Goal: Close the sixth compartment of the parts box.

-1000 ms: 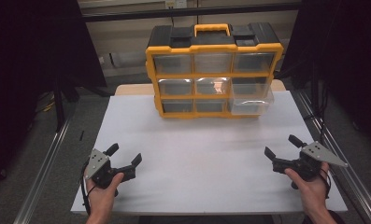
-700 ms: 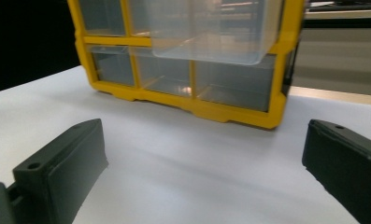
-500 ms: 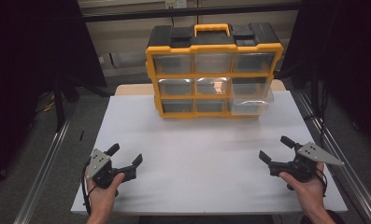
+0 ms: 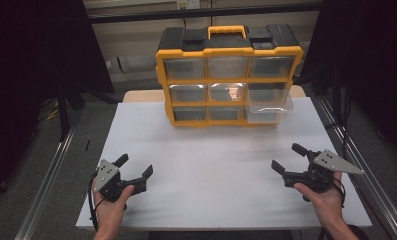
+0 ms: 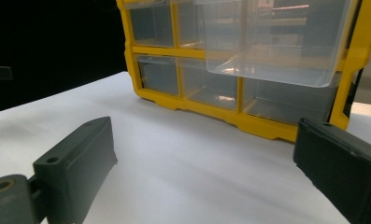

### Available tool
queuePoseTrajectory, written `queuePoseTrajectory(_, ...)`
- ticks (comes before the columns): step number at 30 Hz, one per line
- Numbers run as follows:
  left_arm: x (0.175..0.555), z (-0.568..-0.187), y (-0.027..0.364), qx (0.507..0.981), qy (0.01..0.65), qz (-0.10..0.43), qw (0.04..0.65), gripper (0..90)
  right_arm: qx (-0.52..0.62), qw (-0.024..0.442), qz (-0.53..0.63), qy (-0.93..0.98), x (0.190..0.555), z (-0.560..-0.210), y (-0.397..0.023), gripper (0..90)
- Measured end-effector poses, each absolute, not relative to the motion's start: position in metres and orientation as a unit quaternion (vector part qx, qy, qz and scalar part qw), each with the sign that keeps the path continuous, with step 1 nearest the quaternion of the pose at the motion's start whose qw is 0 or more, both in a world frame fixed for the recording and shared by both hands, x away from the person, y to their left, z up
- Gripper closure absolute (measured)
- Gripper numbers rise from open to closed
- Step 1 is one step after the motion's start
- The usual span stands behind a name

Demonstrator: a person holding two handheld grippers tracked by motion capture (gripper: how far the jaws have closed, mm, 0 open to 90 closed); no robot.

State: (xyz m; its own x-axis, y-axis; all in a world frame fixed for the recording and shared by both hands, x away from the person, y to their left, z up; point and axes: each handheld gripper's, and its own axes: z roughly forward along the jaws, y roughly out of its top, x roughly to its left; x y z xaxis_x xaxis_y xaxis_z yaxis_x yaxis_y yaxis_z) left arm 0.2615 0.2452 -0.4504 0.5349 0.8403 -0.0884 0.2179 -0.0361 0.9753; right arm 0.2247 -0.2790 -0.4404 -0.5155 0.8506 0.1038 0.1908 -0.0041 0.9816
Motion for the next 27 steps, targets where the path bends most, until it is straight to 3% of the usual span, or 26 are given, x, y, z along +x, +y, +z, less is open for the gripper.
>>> queuePoseTrajectory(27, 0.259, -0.447, 0.247, 0.671, 0.394, 0.278, 0.563, 4.3, 0.368, 0.263, 0.597, 0.663, 0.249, -0.423, -0.251, 10.9)
